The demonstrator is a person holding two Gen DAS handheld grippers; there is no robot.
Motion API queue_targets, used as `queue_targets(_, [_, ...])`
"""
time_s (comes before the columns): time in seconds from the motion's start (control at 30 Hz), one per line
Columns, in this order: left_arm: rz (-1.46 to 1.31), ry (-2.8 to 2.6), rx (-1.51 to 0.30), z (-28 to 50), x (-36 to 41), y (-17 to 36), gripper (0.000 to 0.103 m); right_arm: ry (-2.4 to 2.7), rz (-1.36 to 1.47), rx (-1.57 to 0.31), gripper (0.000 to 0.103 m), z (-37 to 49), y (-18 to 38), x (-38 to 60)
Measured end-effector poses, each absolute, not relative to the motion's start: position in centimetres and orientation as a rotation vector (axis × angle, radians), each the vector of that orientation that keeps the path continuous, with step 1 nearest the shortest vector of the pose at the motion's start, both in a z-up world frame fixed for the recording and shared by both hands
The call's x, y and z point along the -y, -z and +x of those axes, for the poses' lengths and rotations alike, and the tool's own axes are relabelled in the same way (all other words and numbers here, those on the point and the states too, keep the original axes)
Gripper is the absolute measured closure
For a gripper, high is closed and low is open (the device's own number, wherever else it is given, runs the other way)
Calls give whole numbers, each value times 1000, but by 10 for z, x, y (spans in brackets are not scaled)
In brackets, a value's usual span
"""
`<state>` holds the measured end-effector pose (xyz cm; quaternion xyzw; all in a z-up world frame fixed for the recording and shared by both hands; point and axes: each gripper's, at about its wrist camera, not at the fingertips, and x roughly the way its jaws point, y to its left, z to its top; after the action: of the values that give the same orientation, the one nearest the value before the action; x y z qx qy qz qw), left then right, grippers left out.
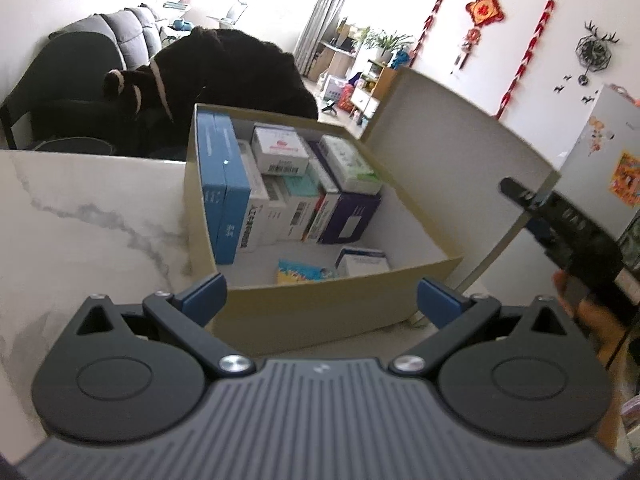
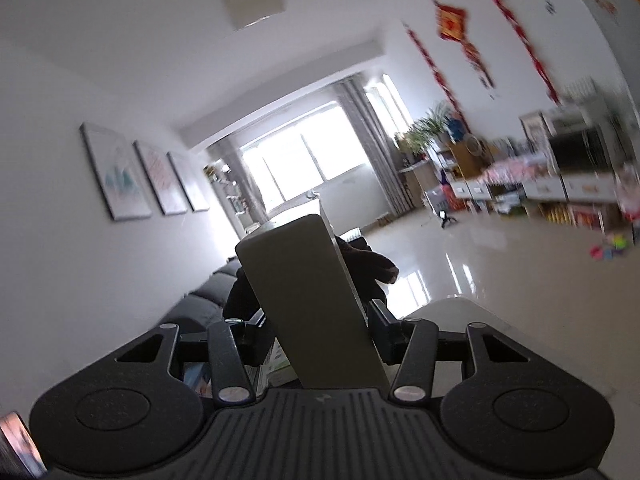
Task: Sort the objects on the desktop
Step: 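Carry the lid over the cardboard box while the left gripper approaches its rim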
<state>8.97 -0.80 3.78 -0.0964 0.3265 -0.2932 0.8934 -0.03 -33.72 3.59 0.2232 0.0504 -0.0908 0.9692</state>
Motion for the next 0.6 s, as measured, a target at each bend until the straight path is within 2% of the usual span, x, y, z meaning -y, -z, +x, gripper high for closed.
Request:
queue_targets(0.4, [-321,753,-630,122,18,-85,0,137,147,-135,50,16,-37,267])
queue_targets(0.6, [-324,841,-724,156,61,-94,0,148,11,-139,50,23,-33,241])
